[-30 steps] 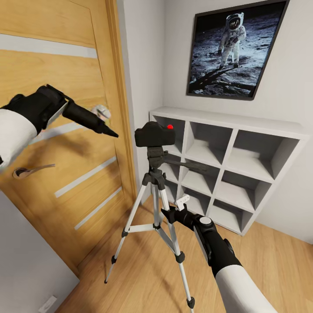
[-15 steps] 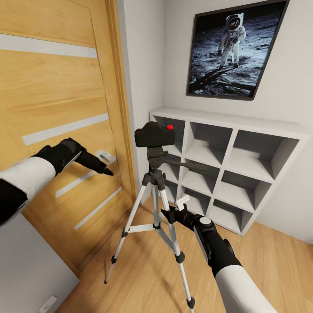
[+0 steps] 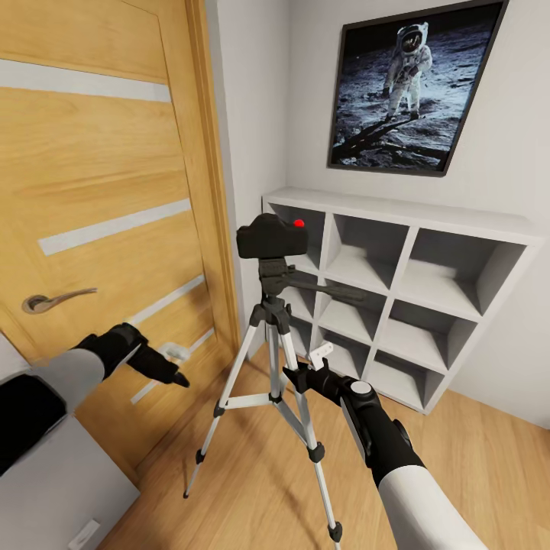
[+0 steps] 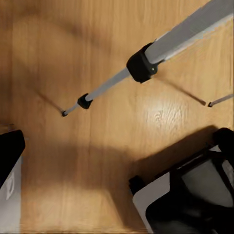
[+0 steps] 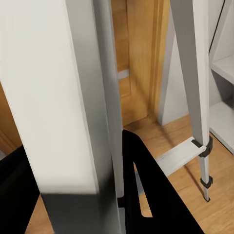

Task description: Attach the digital camera to the camera tripod in the bedroom.

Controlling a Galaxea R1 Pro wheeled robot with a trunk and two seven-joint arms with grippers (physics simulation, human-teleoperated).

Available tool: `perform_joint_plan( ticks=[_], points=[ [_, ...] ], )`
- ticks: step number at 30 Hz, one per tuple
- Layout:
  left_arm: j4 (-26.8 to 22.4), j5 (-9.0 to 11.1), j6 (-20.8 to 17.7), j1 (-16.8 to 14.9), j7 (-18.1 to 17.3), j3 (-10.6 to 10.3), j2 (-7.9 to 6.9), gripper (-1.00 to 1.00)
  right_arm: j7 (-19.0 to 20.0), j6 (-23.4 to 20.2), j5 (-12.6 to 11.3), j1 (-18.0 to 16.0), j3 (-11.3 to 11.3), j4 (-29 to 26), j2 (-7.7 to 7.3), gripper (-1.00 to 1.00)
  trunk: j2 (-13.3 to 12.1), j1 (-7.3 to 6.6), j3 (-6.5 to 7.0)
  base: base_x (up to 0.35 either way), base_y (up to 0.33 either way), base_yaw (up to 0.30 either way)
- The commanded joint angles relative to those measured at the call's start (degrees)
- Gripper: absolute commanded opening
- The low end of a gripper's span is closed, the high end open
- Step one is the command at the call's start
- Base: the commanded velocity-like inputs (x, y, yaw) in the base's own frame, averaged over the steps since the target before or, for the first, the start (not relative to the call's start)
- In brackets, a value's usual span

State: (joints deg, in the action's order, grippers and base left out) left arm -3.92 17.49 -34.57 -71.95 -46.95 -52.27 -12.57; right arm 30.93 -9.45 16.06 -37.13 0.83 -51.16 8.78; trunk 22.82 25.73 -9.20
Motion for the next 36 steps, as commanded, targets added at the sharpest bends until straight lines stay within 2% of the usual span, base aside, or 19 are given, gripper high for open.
perform_joint_plan(
  ticks=[1,2,3,4,8,9,13,14,15,20,21,25,26,31,32,36],
  points=[
    [0.44,1.68,-0.33,1.13,-0.09,-0.26,-0.05,1.00,0.36,-0.28,1.45,-0.03,0.22,2.73,0.01,-1.00,0.10,0.05,-0.12,0.000,0.000,0.000],
    [1.22,4.07,-0.23,3.68,-0.02,-0.24,-0.09,1.00,0.36,-0.32,1.46,-0.04,0.22,2.73,-0.01,-1.00,0.10,0.05,-0.12,0.000,0.000,0.000],
    [1.50,5.33,-0.20,5.06,0.04,-0.23,-0.11,1.00,0.36,-0.34,1.47,-0.04,0.22,2.73,0.00,-1.00,0.10,0.05,-0.12,0.000,0.000,0.000],
    [1.90,7.90,-0.12,7.93,0.14,-0.22,-0.11,1.00,0.36,-0.40,1.52,-0.02,0.22,2.73,0.00,-1.00,0.10,0.05,-0.12,0.000,0.000,0.000],
    [2.35,12.74,-0.04,13.86,1.11,-0.22,0.00,1.00,0.42,-0.58,1.54,-0.02,0.22,2.73,-0.02,-1.00,0.10,0.05,-0.12,0.000,0.000,0.000],
    [2.44,14.96,-0.01,16.92,2.35,-0.25,0.13,1.00,0.43,-0.64,1.54,-0.02,0.22,2.73,-0.03,-1.00,0.10,0.05,-0.12,0.000,0.000,0.000],
    [2.54,19.04,0.63,23.19,6.05,-0.24,0.84,1.00,0.44,-0.59,1.48,0.02,0.22,2.73,-0.03,-1.00,0.10,0.05,-0.12,0.000,0.000,0.000],
    [2.55,20.10,1.16,24.73,7.02,-0.23,1.04,1.00,0.44,-0.61,1.45,0.02,0.22,2.73,-0.03,-1.00,0.10,0.05,-0.12,0.000,0.000,0.000],
    [2.60,22.31,2.82,27.63,8.79,-0.20,1.36,1.00,0.46,-0.64,1.45,0.02,0.22,2.73,-0.01,-1.00,0.10,0.05,-0.12,0.000,0.000,0.000],
    [2.93,28.67,9.70,33.93,12.46,-0.14,1.75,1.00,0.55,-0.76,1.50,0.01,0.22,2.73,-0.01,-1.00,0.10,0.05,-0.12,0.000,0.000,0.000],
    [3.14,31.44,12.47,36.05,14.15,-0.14,1.85,1.00,0.58,-0.78,1.51,0.02,0.22,2.73,-0.03,-1.00,0.10,0.05,-0.12,0.000,0.000,0.000],
    [3.50,36.85,16.71,40.02,19.35,-0.13,1.91,1.00,0.61,-0.81,1.55,0.02,0.22,2.73,-0.06,-1.00,0.10,0.05,-0.12,0.000,0.000,0.000],
    [3.59,39.72,18.08,41.92,22.81,-0.12,1.94,1.00,0.65,-0.82,1.57,0.01,0.22,2.73,-0.07,-1.00,0.10,0.05,-0.12,0.000,0.000,0.000],
    [3.67,48.14,19.98,46.05,31.99,-0.16,2.55,1.00,0.72,-0.83,1.55,0.02,0.20,2.73,-0.07,-1.00,0.10,0.05,-0.12,0.000,0.000,0.000],
    [3.70,51.58,20.34,47.36,35.42,-0.15,3.11,1.00,0.75,-0.83,1.54,0.01,0.18,2.73,-0.06,-1.00,0.10,0.05,-0.12,0.000,0.000,0.000],
    [3.73,56.89,20.76,49.24,41.20,-0.13,4.10,1.00,0.78,-0.83,1.53,0.00,0.15,2.73,-0.03,-1.00,0.10,0.05,-0.12,0.000,0.000,0.000]
  ],
)
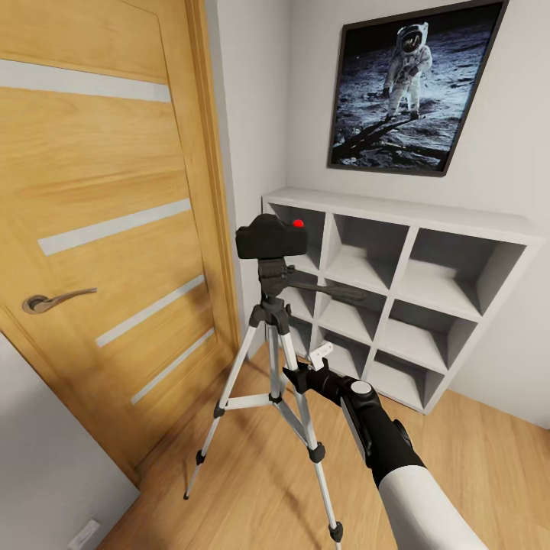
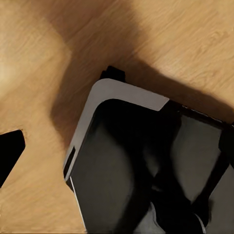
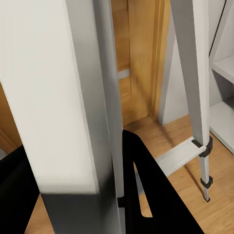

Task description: Attach the digital camera to the camera tripod in the bedroom.

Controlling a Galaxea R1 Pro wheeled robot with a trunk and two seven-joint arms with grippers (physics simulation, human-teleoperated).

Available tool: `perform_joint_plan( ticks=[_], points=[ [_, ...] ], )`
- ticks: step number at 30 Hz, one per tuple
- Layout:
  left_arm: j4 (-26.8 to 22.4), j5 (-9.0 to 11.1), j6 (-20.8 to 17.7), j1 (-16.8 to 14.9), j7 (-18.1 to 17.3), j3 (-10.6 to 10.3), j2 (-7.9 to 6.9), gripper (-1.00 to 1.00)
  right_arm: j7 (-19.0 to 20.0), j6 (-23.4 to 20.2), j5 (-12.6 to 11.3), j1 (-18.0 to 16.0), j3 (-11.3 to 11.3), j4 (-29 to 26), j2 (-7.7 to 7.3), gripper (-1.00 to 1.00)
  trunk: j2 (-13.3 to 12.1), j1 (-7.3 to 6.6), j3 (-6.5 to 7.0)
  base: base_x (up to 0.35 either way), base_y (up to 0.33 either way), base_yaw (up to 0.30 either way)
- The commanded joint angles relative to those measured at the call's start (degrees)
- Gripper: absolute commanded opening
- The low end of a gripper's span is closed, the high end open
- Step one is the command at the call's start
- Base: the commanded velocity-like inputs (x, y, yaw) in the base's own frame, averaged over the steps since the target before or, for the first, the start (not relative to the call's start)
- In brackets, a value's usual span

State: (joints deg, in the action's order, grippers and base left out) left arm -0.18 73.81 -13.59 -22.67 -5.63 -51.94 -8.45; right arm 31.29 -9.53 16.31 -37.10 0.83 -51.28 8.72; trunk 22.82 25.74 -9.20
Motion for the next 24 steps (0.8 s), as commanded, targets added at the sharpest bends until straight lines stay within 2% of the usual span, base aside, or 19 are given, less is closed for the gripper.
perform_joint_plan(
  ticks=[1,3,8,13,19,24],
  points=[
    [-0.02,1.39,-0.15,0.36,1.07,-0.46,0.15,1.00,0.42,-0.77,1.28,-0.02,0.15,2.85,0.04,-1.00,0.10,0.04,-0.12,0.000,0.000,0.000],
    [-0.01,3.00,0.15,1.42,4.12,-0.45,0.47,1.00,0.43,-0.79,1.27,0.00,0.14,2.85,0.03,-1.00,0.10,0.04,-0.12,0.000,0.000,0.000],
    [0.00,4.26,1.03,2.71,8.23,-0.48,0.81,1.00,0.44,-0.83,1.27,0.01,0.13,2.85,0.01,-1.00,0.10,0.04,-0.12,0.000,0.000,0.000],
    [-0.03,4.48,2.48,3.29,9.04,-0.51,1.00,1.00,0.44,-0.82,1.19,0.00,0.13,2.85,0.01,-1.00,0.10,0.04,-0.12,0.000,0.000,0.000],
    [-0.02,4.69,7.10,3.94,9.40,-0.49,1.15,1.00,0.39,-0.79,1.30,-0.01,0.13,2.85,-0.02,-1.00,0.10,0.04,-0.12,0.000,0.000,0.000],
    [-0.09,4.63,8.48,4.06,9.41,-0.67,1.19,1.00,0.34,-0.80,1.41,-0.04,0.13,2.85,-0.02,-1.00,0.10,0.04,-0.12,0.000,0.000,0.000]
  ],
)
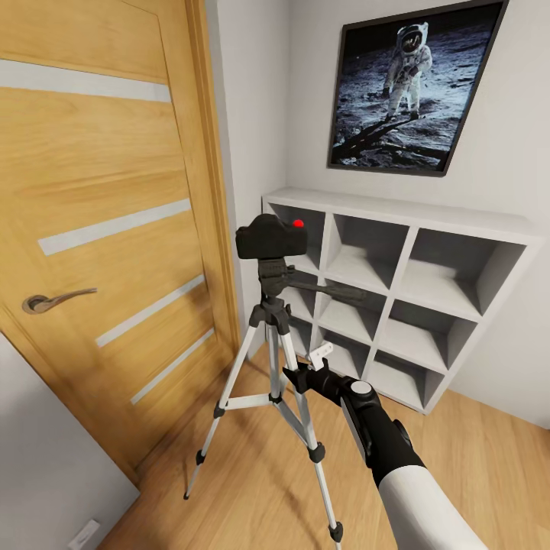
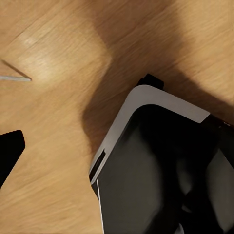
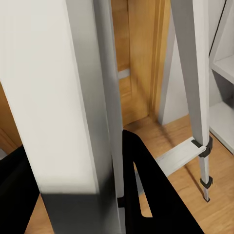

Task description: Attach the digital camera to the camera tripod in the bedroom.

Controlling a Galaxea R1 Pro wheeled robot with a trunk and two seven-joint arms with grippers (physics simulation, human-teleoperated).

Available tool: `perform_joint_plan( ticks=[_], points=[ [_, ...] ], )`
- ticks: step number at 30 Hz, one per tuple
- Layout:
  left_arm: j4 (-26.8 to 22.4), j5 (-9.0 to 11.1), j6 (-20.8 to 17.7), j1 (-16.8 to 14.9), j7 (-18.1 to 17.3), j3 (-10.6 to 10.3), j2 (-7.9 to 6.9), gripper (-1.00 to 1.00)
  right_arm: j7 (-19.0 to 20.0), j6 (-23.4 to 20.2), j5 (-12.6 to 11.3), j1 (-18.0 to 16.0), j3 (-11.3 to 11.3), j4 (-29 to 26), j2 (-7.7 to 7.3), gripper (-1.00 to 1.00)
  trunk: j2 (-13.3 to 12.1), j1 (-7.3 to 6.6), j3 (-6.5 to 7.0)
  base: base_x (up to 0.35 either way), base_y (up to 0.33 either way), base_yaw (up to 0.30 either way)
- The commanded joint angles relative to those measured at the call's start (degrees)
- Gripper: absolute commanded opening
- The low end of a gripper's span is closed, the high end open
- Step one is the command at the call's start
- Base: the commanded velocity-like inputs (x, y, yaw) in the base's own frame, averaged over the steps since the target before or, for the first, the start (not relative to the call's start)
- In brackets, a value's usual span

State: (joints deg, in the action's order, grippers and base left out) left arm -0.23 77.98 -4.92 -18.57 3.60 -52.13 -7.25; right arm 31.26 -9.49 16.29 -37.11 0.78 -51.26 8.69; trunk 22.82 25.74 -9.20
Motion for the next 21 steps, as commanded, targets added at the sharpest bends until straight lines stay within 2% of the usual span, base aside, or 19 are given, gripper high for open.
perform_joint_plan(
  ticks=[1,3,4,15,21],
  points=[
    [-0.04,0.45,-0.06,-0.03,0.16,-0.49,0.00,1.00,0.36,-0.85,1.45,-0.03,0.19,2.83,0.01,-1.00,0.09,0.04,-0.12,0.000,0.000,0.000],
    [0.01,0.44,0.09,-0.04,0.13,-0.52,-0.01,1.00,0.37,-0.88,1.50,-0.02,0.19,2.83,0.01,-1.00,0.09,0.04,-0.12,0.000,0.000,0.000],
    [0.01,0.43,0.13,-0.02,0.12,-0.54,0.00,1.00,0.37,-0.90,1.51,-0.03,0.19,2.83,0.01,1.00,0.09,0.04,-0.12,0.000,0.000,0.000],
    [-0.03,0.42,0.36,0.08,0.13,-0.61,0.12,1.00,0.39,-0.97,1.48,-0.05,0.11,2.83,0.01,1.00,0.09,0.04,-0.12,-0.003,0.000,0.000],
    [-0.04,0.42,0.35,0.09,0.07,-0.63,0.17,1.00,0.41,-0.97,1.41,-0.04,0.10,2.83,0.01,1.00,0.09,0.04,-0.12,-0.175,0.000,0.000]
  ],
)
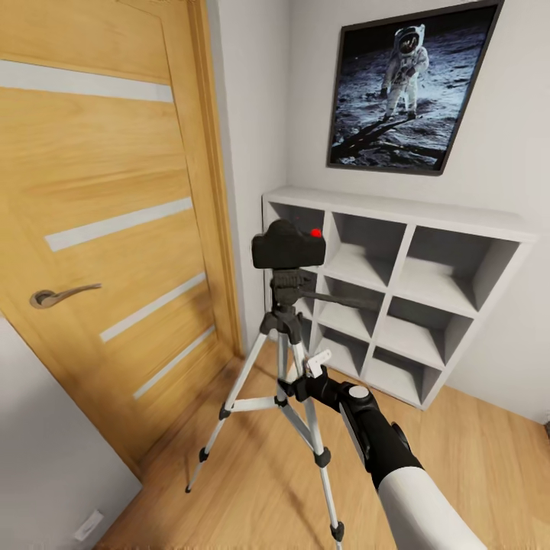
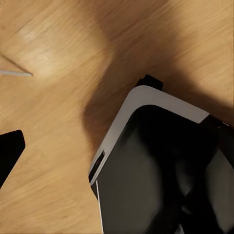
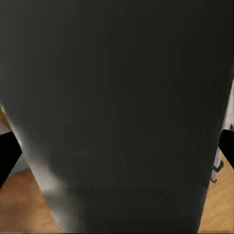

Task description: Attach the digital camera to the camera tripod in the bedroom.

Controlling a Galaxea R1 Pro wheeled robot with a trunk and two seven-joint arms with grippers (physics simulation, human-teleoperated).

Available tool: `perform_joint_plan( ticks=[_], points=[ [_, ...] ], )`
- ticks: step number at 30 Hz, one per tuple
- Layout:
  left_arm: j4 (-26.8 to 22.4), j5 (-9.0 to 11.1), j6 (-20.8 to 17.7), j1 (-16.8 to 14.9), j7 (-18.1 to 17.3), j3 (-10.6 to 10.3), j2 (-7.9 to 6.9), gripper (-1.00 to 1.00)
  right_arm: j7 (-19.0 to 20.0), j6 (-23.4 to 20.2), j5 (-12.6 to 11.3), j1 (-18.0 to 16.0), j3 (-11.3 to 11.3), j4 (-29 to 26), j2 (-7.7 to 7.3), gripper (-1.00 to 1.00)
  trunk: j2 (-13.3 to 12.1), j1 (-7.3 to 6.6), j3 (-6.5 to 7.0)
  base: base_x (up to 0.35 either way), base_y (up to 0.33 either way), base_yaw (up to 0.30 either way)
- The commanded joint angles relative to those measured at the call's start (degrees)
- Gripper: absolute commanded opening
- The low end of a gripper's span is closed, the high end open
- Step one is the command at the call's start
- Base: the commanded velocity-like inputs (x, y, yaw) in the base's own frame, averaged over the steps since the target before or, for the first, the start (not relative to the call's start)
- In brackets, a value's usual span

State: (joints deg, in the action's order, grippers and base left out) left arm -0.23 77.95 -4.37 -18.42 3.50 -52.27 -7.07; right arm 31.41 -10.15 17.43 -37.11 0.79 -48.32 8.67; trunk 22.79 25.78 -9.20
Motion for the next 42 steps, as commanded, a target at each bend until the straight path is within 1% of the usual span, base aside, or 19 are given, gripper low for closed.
perform_joint_plan(
  ticks=[1,19,30,39,42],
  points=[
    [-0.03,0.45,-0.20,-0.05,0.16,-0.50,0.00,1.00,0.26,-0.31,0.27,-0.04,0.09,-0.11,0.03,1.00,0.12,0.00,-0.12,-0.285,0.000,0.000],
    [-0.03,0.45,-0.20,-0.05,0.11,-0.64,0.07,1.00,0.24,-0.35,0.16,-0.06,0.17,-0.11,0.03,1.00,0.12,0.00,-0.12,-0.334,0.000,0.000],
    [-0.10,0.37,-0.12,-0.07,0.11,-0.64,0.52,1.00,-0.12,-0.38,0.07,-0.06,0.39,-0.17,-0.06,1.00,0.12,0.00,-0.12,-0.345,0.000,0.000],
    [-0.19,0.36,-0.11,-0.04,0.11,-0.64,0.61,1.00,-0.43,-0.32,-0.08,-0.06,0.66,-0.19,-1.00,1.00,0.12,0.00,-0.12,-0.345,0.000,0.000],
    [-0.22,0.36,-0.11,-0.04,0.11,-0.64,0.63,1.00,-0.45,-0.31,-0.09,-0.06,0.68,-0.19,-1.10,1.00,0.12,0.00,-0.12,-0.345,0.000,0.000]
  ],
)
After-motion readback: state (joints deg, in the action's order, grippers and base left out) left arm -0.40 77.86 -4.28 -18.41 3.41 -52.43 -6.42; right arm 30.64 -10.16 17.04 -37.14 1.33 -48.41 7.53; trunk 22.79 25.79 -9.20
